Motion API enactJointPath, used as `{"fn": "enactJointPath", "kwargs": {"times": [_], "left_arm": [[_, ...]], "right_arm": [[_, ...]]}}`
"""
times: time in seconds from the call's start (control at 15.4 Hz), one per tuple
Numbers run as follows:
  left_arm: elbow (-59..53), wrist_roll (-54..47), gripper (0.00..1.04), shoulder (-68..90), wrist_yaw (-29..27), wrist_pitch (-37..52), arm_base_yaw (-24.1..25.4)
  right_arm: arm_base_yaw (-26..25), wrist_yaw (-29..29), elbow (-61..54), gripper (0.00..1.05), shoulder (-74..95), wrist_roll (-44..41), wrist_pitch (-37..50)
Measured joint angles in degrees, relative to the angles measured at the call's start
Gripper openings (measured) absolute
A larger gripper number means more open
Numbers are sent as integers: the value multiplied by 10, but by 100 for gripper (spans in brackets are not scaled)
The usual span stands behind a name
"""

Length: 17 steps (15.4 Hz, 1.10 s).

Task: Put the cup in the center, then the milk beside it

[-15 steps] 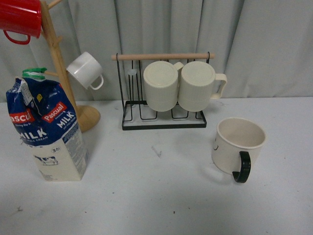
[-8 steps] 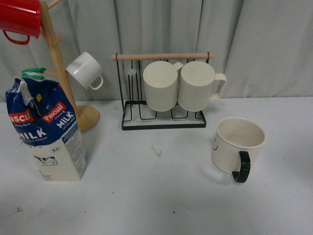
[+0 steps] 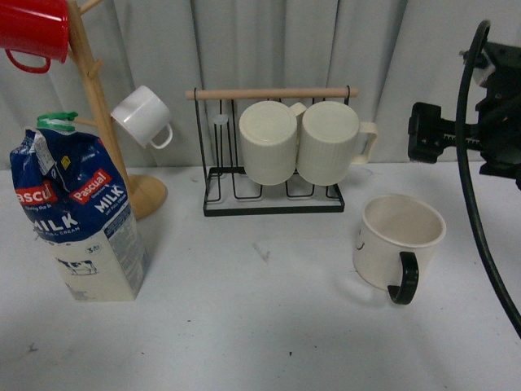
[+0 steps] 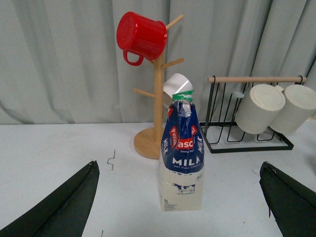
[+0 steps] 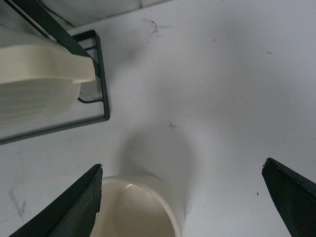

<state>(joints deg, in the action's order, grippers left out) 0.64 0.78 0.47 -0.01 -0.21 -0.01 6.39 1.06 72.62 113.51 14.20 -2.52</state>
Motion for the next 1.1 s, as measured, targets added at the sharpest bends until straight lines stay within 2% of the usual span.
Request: {"fn": "enactJointPath", "kwargs": {"times": [0.13, 0.45, 0.91, 1.04, 1.1], "left_arm": [[0, 0, 98, 0, 0, 0, 0], [0, 0, 98, 0, 0, 0, 0], [0, 0, 98, 0, 0, 0, 0], [0, 0, 98, 0, 0, 0, 0], [0, 0, 98, 0, 0, 0, 0]], "right_arm": [[0, -13, 11, 98, 16, 3, -33], [7, -37, -27, 98, 20, 14, -32], [11, -37, -32, 97, 53, 39, -28], [11, -31, -32, 80, 53, 40, -24], [11, -30, -32, 77, 53, 40, -23]]}}
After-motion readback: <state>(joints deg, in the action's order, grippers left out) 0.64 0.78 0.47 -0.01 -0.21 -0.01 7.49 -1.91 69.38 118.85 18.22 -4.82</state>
